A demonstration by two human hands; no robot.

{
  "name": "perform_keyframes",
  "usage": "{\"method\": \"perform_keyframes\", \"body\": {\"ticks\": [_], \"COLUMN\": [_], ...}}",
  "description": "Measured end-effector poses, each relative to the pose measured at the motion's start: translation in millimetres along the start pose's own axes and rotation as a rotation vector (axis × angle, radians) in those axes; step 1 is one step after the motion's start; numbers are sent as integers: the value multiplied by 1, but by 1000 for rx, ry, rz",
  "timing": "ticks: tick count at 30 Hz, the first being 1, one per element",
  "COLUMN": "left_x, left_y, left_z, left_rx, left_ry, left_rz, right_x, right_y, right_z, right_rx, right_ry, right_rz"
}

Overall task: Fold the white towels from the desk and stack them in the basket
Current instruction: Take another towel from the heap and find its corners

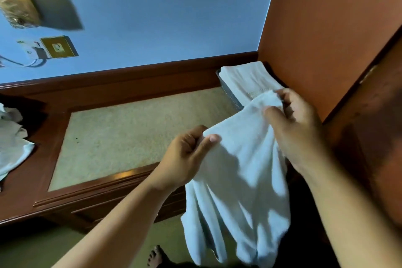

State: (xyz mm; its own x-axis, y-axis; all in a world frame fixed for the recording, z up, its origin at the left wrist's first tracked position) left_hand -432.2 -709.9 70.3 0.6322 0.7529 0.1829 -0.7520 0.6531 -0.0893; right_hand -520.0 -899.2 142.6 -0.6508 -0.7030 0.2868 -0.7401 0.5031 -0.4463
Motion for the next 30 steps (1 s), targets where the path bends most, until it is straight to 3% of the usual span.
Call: {"method": "perform_keyframes", "body": {"ticks": [5,8,10,13,16,20,22,25,27,30], "left_x": [-13,-20,-22,-18,-14,-23,-29,-20,4,56], "left_y": [4,1,0,1,7,23,28,32,35,32], "left_z": [41,59,68,69,63,36,3,-63,-96,-104], "left_rx": [-238,-313,-333,-305,-349,-383,-263,77,220,237], "left_ry": [-236,-312,-318,-209,-248,-296,-398,-563,-596,-628], "left_rz": [-32,14,53,68,54,-87,-177,-237,-153,52], "right_x": [22,15,10,12,14,1,-10,-20,-22,-28], "right_y": [-13,-15,-14,-14,-15,-16,-15,-18,-20,-11], "right_z": [-30,-29,-22,-14,-29,-47,-50,-55,-56,-36], "right_rx": [341,458,447,480,556,675,730,788,852,913], "right_ry": [563,774,717,609,548,561,584,563,550,651], "right_rz": [-463,-578,-550,-364,-224,-196,-223,-269,-356,-620]}}
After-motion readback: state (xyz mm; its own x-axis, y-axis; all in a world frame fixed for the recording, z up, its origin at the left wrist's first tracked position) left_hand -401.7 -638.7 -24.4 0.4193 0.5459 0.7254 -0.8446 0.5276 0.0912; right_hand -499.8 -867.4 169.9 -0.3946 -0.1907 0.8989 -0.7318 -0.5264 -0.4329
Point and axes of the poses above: each hand's wrist, its own y-axis away from the middle knuckle, its own x-axis out of the back of the hand, z = x × y, the point moved 3 cm from there along -y, towards the middle knuckle, and after that the axes turned 7 degrees about x, right-handed, at the moved point
